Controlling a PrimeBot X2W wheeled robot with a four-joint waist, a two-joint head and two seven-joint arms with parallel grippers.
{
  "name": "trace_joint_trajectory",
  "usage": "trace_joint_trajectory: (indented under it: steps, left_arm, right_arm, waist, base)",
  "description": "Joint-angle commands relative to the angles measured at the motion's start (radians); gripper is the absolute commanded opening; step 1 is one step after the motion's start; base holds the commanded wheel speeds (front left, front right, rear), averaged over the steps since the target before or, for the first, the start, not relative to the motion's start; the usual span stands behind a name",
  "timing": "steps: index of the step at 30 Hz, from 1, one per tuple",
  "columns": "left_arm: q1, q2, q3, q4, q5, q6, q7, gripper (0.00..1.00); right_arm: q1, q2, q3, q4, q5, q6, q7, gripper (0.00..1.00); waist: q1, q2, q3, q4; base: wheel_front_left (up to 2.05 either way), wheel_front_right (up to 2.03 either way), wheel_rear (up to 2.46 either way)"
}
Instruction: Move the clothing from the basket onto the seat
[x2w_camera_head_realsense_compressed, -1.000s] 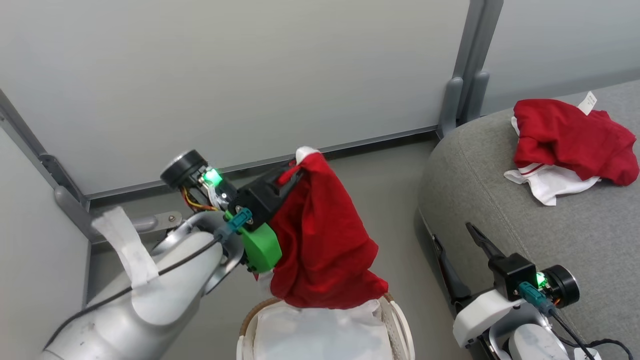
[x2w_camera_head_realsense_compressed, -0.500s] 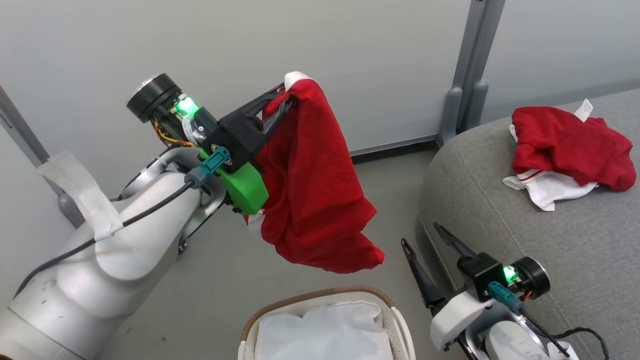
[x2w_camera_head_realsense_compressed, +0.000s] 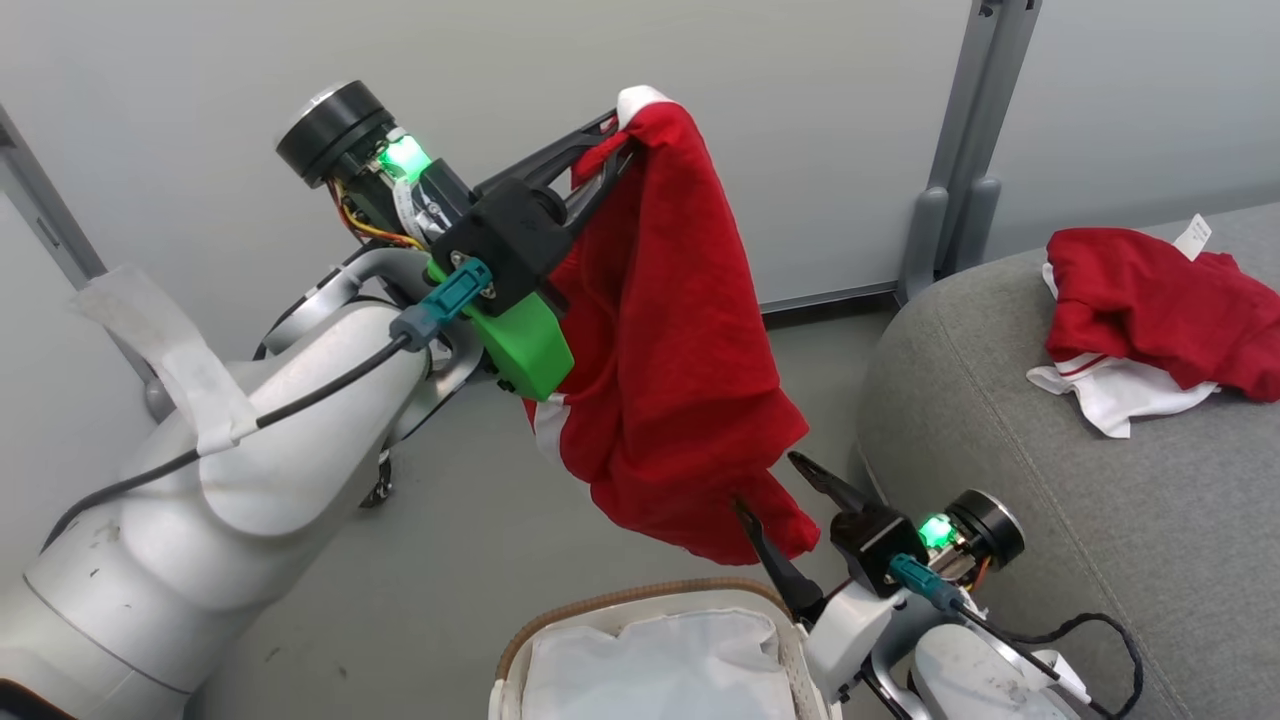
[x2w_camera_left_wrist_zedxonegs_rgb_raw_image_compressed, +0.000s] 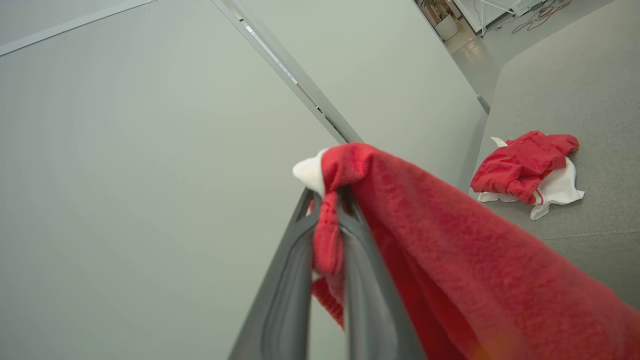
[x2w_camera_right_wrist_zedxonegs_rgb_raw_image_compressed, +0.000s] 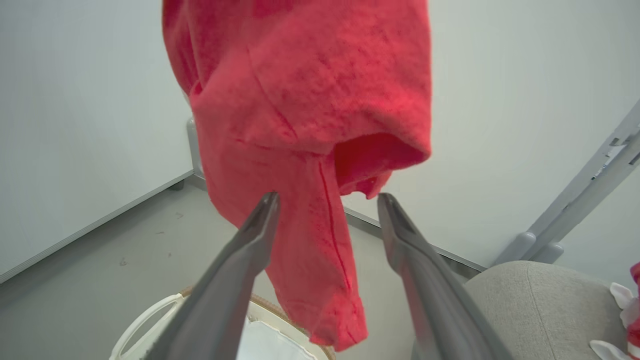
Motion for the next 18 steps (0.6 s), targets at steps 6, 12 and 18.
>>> trace_joint_trajectory:
  steps: [6,12,18]
  left_arm:
    - [-0.027,-0.032,-0.016,-0.044,-0.016,0.000,0.009,0.00]
    - [-0.032,-0.052,-0.025,-0.068,-0.036,-0.001,0.017,0.00]
    - [0.012,-0.044,-0.022,-0.046,-0.058,0.015,0.010,0.00]
  right_arm:
    - [-0.079,-0.004,0.064,0.073,0.032,-0.001,-0.005,1.00]
    - [-0.141,-0.004,0.119,0.111,0.084,-0.001,-0.005,0.20]
    - [-0.132,-0.004,0.114,0.072,0.114,-0.001,-0.005,0.00]
  waist:
    - [0.0001,0.0000,-0.005,0.026]
    - [0.0001,0.0000,-0.006,0.046]
    - [0.0001,0.0000,-0.004,0.052]
  base:
    - [0.00,0.00,0.00]
    - [0.00,0.00,0.00]
    - [0.00,0.00,0.00]
